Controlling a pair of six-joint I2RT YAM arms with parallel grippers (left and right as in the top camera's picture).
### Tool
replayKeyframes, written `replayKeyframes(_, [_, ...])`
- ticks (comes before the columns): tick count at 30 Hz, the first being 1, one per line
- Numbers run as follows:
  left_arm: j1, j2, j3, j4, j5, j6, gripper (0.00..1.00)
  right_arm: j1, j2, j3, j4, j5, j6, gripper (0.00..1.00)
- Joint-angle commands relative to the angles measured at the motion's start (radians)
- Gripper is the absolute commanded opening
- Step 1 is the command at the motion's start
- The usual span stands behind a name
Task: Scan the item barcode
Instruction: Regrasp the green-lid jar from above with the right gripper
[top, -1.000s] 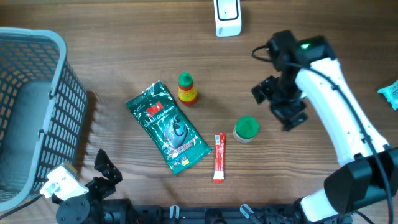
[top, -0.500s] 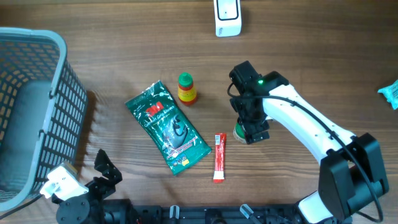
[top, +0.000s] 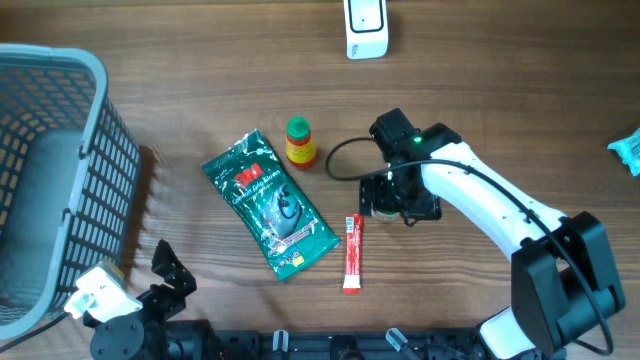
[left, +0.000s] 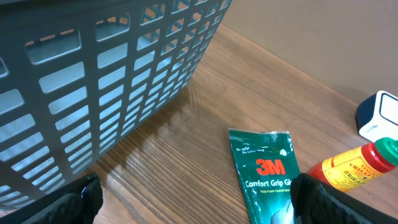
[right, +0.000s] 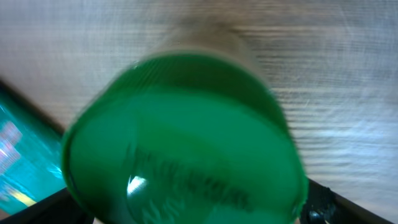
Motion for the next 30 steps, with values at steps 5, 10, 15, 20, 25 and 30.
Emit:
replayKeyframes(5, [-0.006,-0.008,-0.002,0.005,0.005,-0.009,1.0,0.0,-0.007,0.285,-0.164,0.067,0.144,1.0])
replayKeyframes(10, [-0.006,-0.008,-0.002,0.005,0.005,-0.009,1.0,-0.01,-0.013,0.287,-0.383,0.067,1.287,1.0])
replayKeyframes(15, [-0.006,-0.008,-0.002,0.005,0.005,-0.009,1.0,-0.009,-0.011,0.157,-0.124,0.1,1.55,1.0])
replayKeyframes(20, [-0.006,-0.008,-0.002,0.005,0.005,-0.009,1.0,-0.009,-0.007,0.01,0.109,0.073,1.55,1.0])
replayKeyframes(25, [-0.006,-0.008,-0.002,0.005,0.005,-0.009,1.0,-0.009,-0.008,-0.047,0.143,0.066,1.495,0.84])
replayKeyframes(30, [-0.006,-0.008,-0.002,0.005,0.005,-0.009,1.0,-0.009,-0.008,-0.047,0.157,0.039,1.062,0.66])
